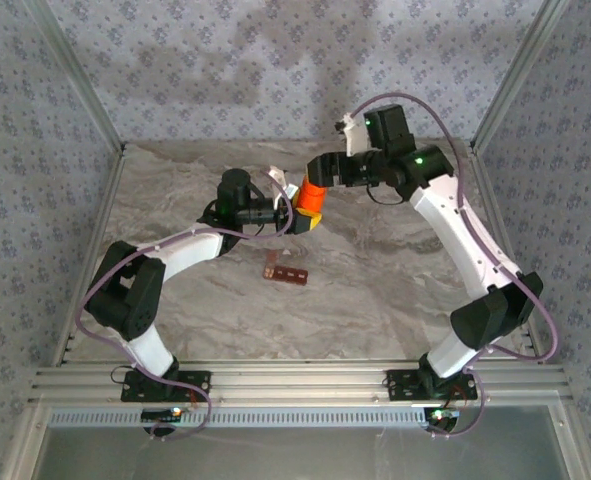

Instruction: Sort the pills into containers

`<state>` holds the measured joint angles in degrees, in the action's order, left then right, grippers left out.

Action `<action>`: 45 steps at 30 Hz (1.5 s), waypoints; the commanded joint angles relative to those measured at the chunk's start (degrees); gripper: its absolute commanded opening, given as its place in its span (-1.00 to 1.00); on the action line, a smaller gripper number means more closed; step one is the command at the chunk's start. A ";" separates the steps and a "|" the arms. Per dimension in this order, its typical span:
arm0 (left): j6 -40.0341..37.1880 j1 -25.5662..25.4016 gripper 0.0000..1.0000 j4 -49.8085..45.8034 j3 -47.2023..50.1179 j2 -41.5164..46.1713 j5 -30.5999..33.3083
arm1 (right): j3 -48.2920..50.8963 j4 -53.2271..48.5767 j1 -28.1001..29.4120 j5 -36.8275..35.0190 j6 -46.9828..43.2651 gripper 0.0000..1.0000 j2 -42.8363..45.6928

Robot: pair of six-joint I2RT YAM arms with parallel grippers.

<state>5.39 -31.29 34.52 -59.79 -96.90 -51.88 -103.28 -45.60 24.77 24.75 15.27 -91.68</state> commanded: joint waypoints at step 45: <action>-0.90 -0.88 -1.00 0.72 -3.48 0.05 -4.78 | -5.22 -3.65 -5.08 17.53 -20.25 0.68 -1.98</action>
<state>5.41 -31.66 34.09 -61.28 -96.90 -54.89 -108.75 -51.62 20.21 41.80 -6.94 -96.86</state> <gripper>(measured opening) 0.516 0.839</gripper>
